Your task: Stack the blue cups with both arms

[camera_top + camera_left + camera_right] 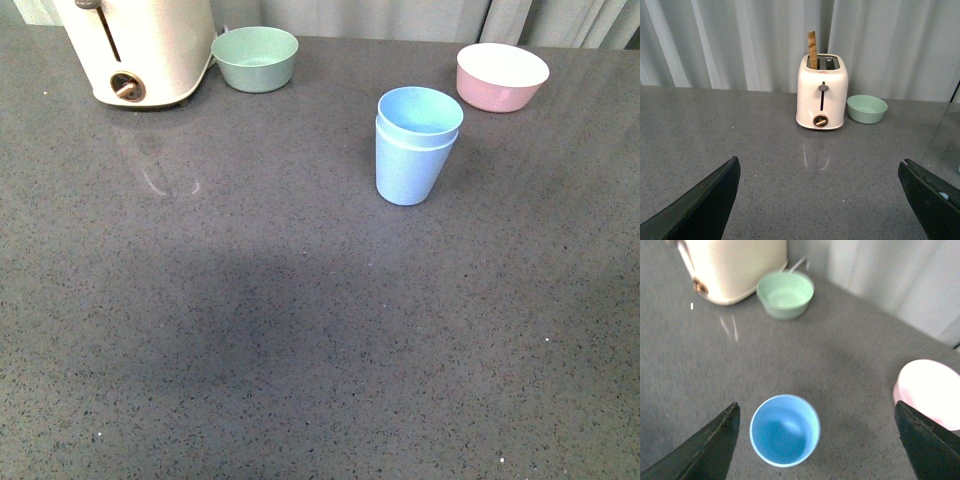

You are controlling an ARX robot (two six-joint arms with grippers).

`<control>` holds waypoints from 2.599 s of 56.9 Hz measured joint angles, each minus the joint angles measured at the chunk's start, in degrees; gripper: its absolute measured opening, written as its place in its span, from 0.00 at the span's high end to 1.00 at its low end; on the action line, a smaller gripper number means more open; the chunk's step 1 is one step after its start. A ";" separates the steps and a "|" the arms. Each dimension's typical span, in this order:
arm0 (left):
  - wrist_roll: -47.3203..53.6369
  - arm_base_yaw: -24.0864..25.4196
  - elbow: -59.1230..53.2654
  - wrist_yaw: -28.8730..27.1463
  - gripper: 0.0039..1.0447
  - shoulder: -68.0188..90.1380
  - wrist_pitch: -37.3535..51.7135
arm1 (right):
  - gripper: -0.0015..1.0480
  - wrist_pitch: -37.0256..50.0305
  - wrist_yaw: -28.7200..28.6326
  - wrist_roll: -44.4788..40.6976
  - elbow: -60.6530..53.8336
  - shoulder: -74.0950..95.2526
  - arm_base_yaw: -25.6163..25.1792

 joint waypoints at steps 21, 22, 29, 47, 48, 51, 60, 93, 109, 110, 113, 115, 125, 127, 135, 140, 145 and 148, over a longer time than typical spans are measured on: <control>0.02 0.00 0.00 -0.02 0.08 0.00 0.00 | 0.49 26.67 23.50 9.55 -29.88 -18.34 -4.74; 0.02 0.00 0.00 -0.02 0.08 0.00 0.00 | 0.52 26.99 23.39 9.53 -30.86 -19.12 -4.81; 0.02 0.00 0.00 -0.02 0.08 0.00 -0.02 | 0.72 28.17 21.20 9.55 -36.06 -23.19 -6.25; 0.02 0.00 0.00 -0.02 0.08 0.00 -0.02 | 0.98 27.45 19.87 9.75 -46.25 -33.79 -8.59; 0.02 0.00 0.00 -0.02 0.08 0.00 -0.02 | 0.98 27.34 19.87 9.75 -46.45 -34.12 -8.59; 0.02 0.00 0.00 0.00 0.08 0.00 -0.02 | 0.98 26.75 19.85 9.75 -47.45 -35.67 -8.59; 0.02 0.00 0.00 -0.02 0.08 0.00 -0.02 | 0.98 24.44 19.87 9.75 -49.90 -40.33 -8.59; 0.04 0.00 0.00 -0.02 0.08 0.00 -0.02 | 0.98 13.40 19.85 9.77 -54.90 -57.88 -8.59; 0.04 0.00 0.00 -0.02 0.08 0.00 -0.02 | 0.98 5.95 19.85 9.77 -54.90 -65.79 -8.59; 0.04 0.00 0.00 -0.02 0.08 0.00 -0.02 | 0.98 5.42 19.85 9.77 -54.90 -66.29 -8.59; 0.04 0.00 0.00 -0.02 0.08 0.00 -0.02 | 0.98 4.00 19.85 9.77 -54.93 -67.71 -8.59; 0.04 0.00 0.00 -0.02 0.08 0.00 -0.02 | 0.98 2.84 19.85 9.77 -54.93 -68.89 -8.59; 0.04 0.00 0.00 -0.02 0.08 0.00 -0.02 | 0.98 -1.79 19.87 9.77 -54.93 -73.59 -8.59; 0.04 0.00 0.00 -0.02 0.08 0.00 -0.02 | 0.98 -2.23 19.85 9.77 -54.93 -74.07 -8.59; 0.04 0.00 0.00 -0.02 0.08 0.00 -0.02 | 0.98 -4.11 19.85 9.77 -54.93 -75.91 -8.59; 0.04 0.00 0.00 -0.02 0.08 0.00 -0.02 | 0.98 -5.05 19.85 9.77 -54.93 -76.81 -8.59; 0.02 0.00 0.00 0.00 0.08 0.00 -0.02 | 0.98 -8.79 19.91 9.77 -54.88 -79.78 -8.59; 0.02 0.00 0.00 -0.02 0.08 0.00 -0.02 | 0.98 -14.49 19.93 9.79 -54.88 -84.41 -8.59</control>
